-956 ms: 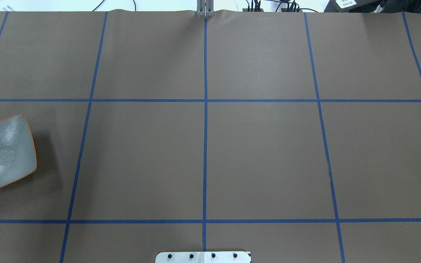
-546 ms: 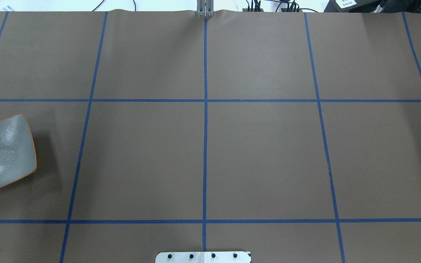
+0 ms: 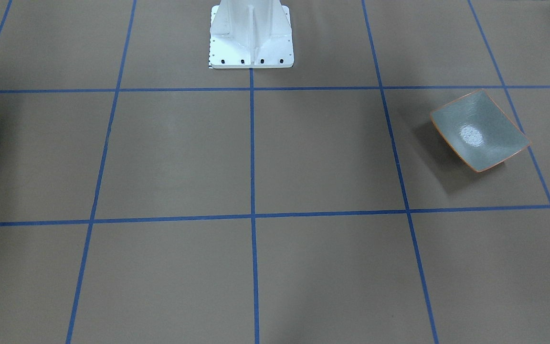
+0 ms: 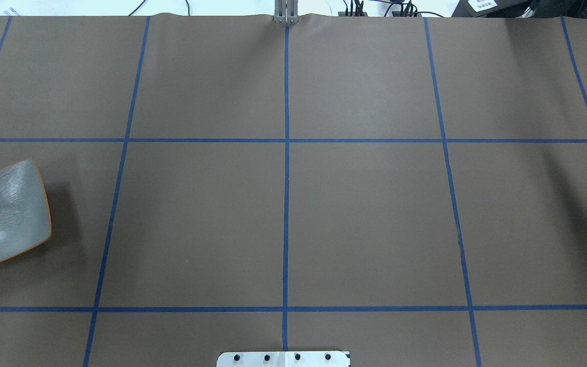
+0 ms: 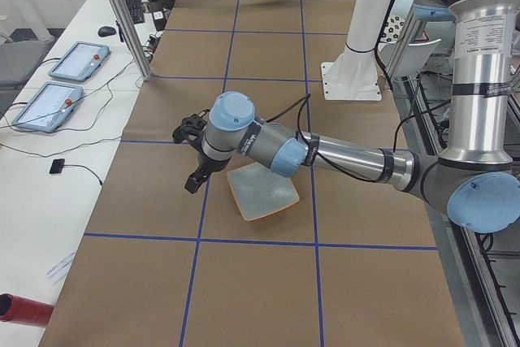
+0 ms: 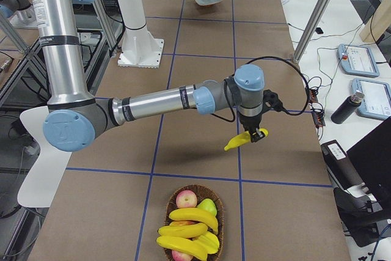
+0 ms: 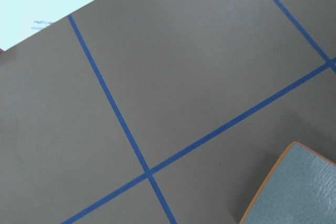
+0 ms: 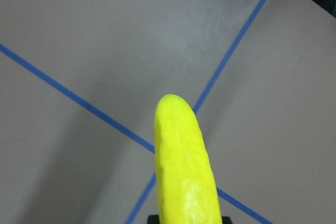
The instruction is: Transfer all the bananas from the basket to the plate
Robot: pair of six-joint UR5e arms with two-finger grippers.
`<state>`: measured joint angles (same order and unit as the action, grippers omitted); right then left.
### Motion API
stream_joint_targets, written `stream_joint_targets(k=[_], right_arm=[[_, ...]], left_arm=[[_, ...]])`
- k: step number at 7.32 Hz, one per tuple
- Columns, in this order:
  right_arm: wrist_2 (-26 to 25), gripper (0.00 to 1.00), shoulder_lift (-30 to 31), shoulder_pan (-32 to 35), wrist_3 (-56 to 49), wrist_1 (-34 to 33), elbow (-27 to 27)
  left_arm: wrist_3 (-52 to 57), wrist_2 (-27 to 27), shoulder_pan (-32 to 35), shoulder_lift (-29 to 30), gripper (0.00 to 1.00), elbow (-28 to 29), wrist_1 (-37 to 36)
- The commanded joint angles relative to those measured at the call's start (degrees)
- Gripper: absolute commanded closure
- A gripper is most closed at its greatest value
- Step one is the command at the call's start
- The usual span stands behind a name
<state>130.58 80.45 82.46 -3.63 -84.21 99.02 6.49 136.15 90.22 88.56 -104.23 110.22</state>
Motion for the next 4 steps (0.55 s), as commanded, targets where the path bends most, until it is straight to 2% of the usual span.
stream_joint_targets(k=[1, 3, 4], right_arm=[[-1.2, 1.00, -5.7, -10.2, 22.7, 1.4, 5.6], [-4.5, 1.00, -10.7, -17.6, 38.0, 2.8, 8.1], [-7.7, 1.00, -14.1, -22.4, 45.8, 2.9, 9.4]], left_arm=[[-9.6, 1.3, -2.4, 1.3, 0.00, 0.3, 7.7], [-25.9, 1.2, -11.2, 7.0, 0.00, -0.3, 8.3], [-38.2, 1.3, -14.2, 11.8, 0.00, -0.4, 8.3]])
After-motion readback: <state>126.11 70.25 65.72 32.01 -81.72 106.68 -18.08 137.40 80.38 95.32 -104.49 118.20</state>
